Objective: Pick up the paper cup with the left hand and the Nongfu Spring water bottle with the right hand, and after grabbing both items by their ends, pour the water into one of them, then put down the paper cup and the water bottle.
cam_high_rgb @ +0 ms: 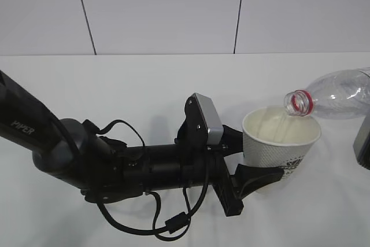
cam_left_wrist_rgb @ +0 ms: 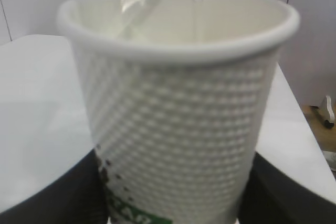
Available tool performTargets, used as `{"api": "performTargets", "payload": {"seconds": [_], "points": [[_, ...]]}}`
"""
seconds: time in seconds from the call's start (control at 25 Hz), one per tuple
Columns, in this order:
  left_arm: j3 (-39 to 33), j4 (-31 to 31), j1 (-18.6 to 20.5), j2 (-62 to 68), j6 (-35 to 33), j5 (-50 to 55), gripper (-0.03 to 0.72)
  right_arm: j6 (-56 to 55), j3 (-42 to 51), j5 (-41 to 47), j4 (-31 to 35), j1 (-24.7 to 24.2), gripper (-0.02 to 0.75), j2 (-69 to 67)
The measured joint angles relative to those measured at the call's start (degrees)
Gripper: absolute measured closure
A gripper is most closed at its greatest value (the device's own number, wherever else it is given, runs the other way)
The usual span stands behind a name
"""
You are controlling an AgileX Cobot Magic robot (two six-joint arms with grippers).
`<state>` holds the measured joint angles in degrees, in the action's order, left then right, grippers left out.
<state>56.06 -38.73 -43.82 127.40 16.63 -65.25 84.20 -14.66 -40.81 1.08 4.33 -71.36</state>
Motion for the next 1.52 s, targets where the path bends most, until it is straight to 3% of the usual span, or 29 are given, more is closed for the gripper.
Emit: {"api": "performTargets", "payload": {"seconds": [1.52], "points": [[0.00, 0.00, 0.00, 0.10, 0.00, 0.00, 0.218, 0.46, 0.00, 0.00, 0.00, 0.00, 0.288, 0.00]]}}
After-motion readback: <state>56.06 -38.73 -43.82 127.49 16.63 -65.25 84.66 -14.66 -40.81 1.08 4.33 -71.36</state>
